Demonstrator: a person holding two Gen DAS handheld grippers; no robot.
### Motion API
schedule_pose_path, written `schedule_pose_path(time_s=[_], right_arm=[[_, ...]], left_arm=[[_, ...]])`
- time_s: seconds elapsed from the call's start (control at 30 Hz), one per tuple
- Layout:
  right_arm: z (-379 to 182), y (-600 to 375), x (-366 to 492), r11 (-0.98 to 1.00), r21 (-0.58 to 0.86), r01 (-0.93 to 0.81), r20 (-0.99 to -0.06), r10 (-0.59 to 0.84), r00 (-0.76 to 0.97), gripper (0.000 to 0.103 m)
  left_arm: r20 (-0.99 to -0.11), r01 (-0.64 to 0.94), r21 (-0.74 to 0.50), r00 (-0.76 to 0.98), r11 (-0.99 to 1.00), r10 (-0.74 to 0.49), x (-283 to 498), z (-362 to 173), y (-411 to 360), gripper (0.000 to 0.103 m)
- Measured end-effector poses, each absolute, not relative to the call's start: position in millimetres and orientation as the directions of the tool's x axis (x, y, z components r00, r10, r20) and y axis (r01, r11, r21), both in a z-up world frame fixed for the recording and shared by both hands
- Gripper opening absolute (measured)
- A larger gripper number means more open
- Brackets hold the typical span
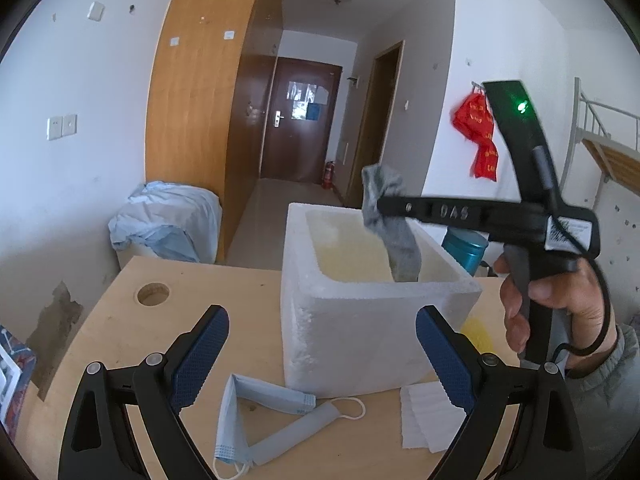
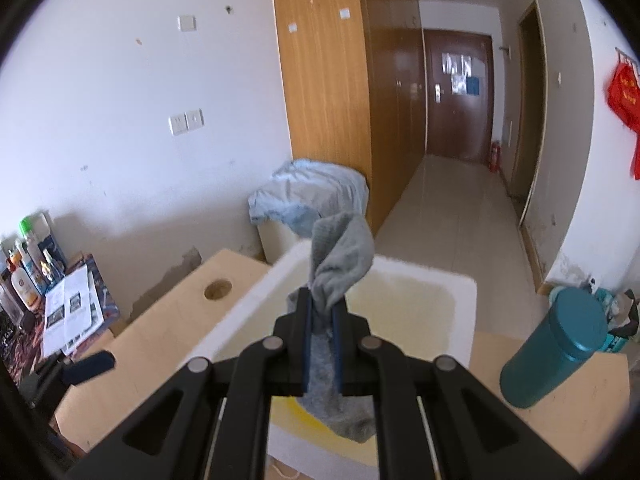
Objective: Organize soft objects
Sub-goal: 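Lower the grey sock into the foam box and open the right gripper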
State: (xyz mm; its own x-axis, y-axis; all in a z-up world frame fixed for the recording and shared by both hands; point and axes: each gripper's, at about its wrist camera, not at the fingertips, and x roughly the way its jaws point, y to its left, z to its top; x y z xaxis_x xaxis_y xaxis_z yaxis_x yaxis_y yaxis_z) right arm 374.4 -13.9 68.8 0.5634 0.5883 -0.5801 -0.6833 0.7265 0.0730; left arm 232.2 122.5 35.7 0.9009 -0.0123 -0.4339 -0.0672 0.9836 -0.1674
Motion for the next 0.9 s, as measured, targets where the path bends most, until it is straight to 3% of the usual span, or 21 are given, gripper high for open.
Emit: schedule_pose_path(time_s=[0.8,0.9], right_arm=[[55,-14,367,0.74,0.042,-0.672,-0.679,0.514,0.524,0.012],[53,-13,365,0.745,0.028,-0.666,-0.691,0.496,0.526,0.023]], left_arm=[[-0.428,-0.072,-0.179,0.904,0.981,-0.011,235,34,128,0.095],[-0.427,-0.074,-0.179,0.904,0.981,-0.01,235,34,127,0.095]])
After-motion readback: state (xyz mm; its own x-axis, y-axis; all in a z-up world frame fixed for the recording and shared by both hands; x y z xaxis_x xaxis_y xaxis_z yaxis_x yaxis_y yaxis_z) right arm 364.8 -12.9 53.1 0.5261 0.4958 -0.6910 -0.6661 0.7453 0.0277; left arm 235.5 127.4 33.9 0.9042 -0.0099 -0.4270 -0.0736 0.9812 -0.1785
